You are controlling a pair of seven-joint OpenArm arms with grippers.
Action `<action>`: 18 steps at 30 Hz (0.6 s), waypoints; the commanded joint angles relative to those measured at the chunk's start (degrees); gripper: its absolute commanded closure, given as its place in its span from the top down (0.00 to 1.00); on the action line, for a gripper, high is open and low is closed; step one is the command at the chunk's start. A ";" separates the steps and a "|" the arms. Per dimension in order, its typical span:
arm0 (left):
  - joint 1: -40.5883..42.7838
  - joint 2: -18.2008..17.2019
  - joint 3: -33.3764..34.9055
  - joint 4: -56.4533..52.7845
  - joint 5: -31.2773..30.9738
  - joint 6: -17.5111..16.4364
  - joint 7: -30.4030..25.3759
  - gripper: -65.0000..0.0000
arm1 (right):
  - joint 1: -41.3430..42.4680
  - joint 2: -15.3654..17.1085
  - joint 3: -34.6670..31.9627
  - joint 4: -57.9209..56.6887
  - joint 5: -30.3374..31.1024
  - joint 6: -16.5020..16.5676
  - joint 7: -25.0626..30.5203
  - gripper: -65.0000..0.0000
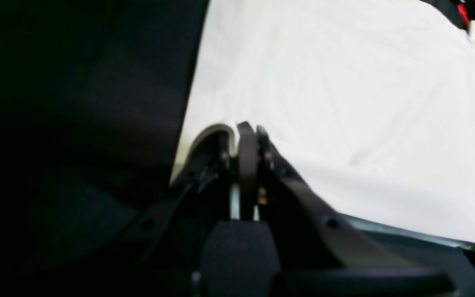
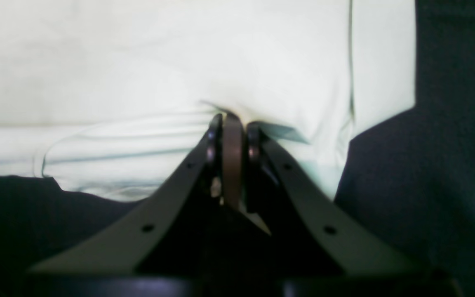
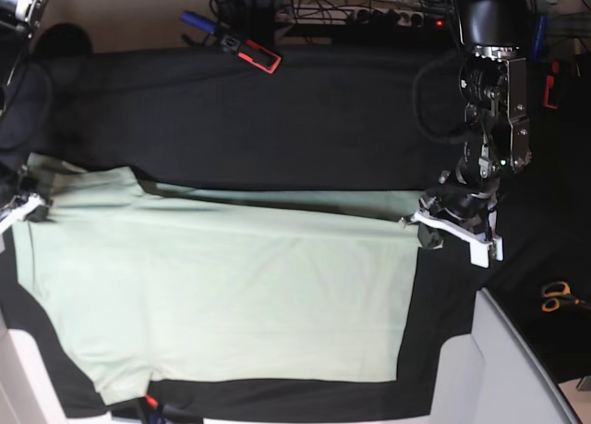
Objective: Fold the T-shirt properly
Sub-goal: 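Lift the held edge and fold it over the shirt body toward the hem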
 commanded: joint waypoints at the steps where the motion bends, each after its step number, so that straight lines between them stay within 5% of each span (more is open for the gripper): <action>1: -1.85 -0.65 -0.17 0.11 0.04 0.32 -1.27 0.00 | 1.62 1.31 0.17 -0.22 -0.12 -0.04 1.34 0.00; 10: -4.23 -0.03 -0.26 -3.93 7.25 0.15 -1.27 0.00 | 6.11 1.66 -7.48 -5.06 -0.48 -0.04 4.42 0.00; 18: -8.01 -0.12 -0.17 -9.82 7.34 0.06 -1.27 0.00 | 10.77 2.72 -15.13 -13.59 -0.56 -0.04 10.39 0.00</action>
